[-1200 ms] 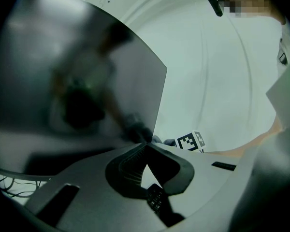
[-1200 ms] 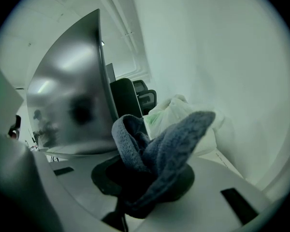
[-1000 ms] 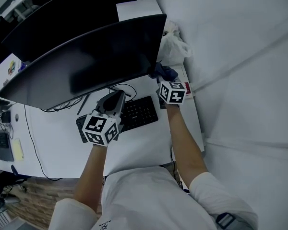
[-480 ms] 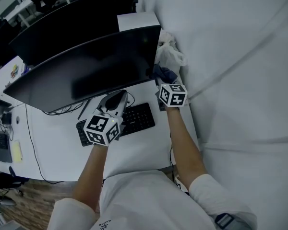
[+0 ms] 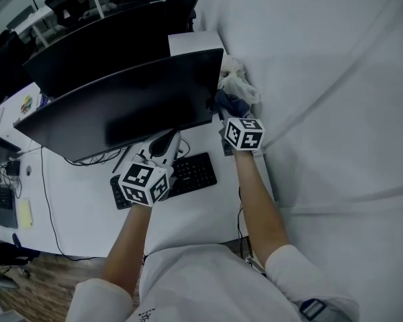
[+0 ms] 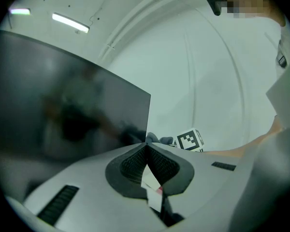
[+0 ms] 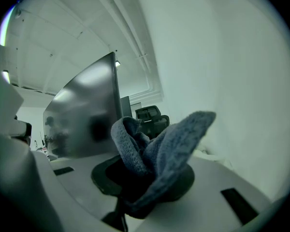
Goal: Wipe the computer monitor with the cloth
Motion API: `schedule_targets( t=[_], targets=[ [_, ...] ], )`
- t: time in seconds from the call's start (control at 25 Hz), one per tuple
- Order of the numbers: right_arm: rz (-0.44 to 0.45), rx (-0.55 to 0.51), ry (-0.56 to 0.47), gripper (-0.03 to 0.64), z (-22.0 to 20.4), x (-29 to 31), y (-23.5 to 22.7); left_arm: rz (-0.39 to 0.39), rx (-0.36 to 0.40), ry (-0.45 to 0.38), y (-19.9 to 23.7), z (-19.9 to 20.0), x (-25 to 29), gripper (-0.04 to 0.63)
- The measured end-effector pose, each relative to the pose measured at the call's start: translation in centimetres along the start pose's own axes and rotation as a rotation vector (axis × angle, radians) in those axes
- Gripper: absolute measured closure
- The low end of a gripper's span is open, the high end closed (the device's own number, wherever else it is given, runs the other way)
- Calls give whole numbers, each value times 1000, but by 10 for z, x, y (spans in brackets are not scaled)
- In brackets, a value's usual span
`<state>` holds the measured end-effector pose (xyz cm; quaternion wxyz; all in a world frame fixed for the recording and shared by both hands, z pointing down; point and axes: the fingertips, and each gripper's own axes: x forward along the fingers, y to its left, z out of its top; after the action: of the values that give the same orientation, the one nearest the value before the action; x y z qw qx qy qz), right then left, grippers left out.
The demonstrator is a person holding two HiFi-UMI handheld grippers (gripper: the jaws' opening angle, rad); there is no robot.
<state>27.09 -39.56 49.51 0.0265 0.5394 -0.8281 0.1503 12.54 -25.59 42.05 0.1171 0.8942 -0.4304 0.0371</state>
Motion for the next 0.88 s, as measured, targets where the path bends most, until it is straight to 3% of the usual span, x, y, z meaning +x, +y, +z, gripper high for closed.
schedule_targets(
  t=[0.88],
  targets=[
    [71,-75,-147,508,104,-8,21,-6,72,-86,-12,58,3,584]
  ],
)
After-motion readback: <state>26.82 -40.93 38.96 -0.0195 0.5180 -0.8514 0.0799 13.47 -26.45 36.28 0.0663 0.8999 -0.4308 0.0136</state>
